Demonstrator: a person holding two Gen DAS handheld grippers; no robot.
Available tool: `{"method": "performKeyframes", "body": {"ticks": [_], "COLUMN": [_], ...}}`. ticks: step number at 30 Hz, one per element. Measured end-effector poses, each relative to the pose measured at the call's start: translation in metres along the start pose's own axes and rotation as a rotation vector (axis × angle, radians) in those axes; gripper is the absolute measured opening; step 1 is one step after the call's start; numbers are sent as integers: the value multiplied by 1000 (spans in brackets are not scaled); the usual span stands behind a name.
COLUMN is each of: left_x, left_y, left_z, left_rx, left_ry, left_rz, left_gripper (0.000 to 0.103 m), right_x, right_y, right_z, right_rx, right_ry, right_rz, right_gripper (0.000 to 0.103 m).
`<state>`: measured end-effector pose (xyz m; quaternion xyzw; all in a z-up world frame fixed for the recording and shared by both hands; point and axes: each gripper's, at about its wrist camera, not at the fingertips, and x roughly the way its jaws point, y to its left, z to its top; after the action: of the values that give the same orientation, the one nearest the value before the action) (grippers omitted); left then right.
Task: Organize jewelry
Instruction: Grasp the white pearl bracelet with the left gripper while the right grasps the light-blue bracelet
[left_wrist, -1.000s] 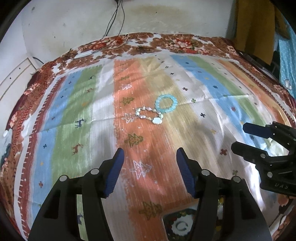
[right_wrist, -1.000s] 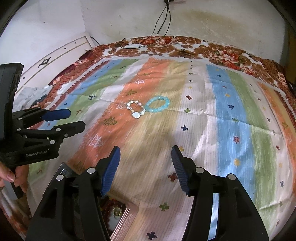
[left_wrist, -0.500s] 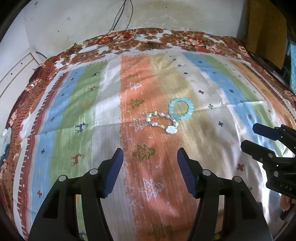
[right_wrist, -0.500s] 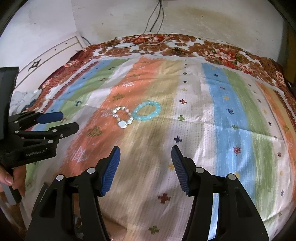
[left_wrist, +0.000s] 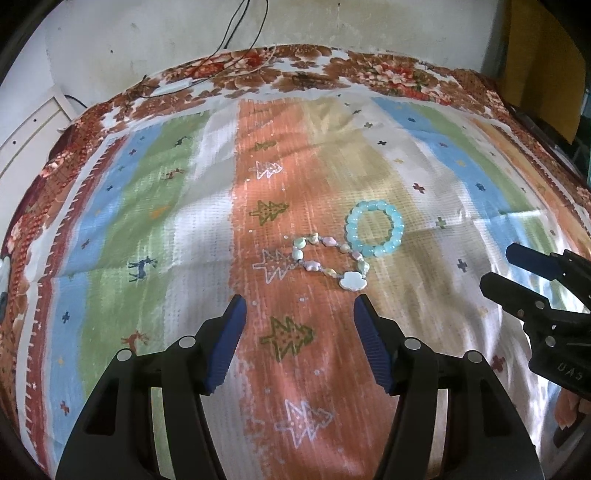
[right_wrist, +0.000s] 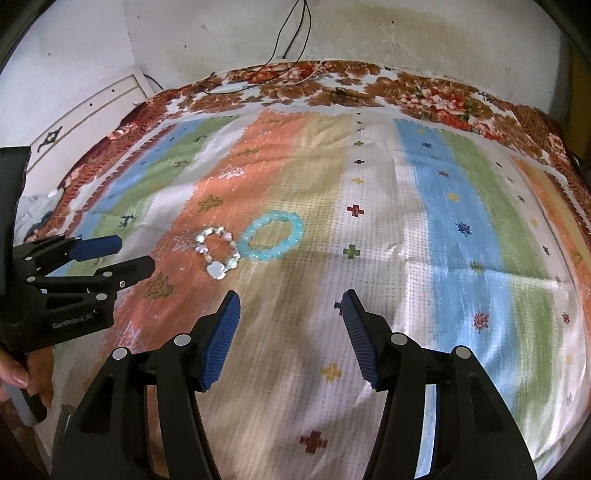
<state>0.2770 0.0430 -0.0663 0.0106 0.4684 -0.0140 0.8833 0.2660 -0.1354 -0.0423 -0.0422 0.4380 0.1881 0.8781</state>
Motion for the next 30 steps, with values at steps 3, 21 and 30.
{"method": "performKeyframes", "body": {"ticks": [3,21,30], "left_x": [7,36,45], "left_y": [0,4,1], "left_z": [3,16,24], "left_rx": [3,-19,-29], "left_ry": [6,13,16], "left_rz": [0,8,-5], "left_gripper": [61,61,61], "right_x": [7,35,53], "right_y": [-3,-10,-8], "right_z": [5,24,32], "right_rx": [8,19,10], "right_ry": [4,-14,1], "right_rz": [1,-38,-36], "right_gripper": [57,57,57]}}
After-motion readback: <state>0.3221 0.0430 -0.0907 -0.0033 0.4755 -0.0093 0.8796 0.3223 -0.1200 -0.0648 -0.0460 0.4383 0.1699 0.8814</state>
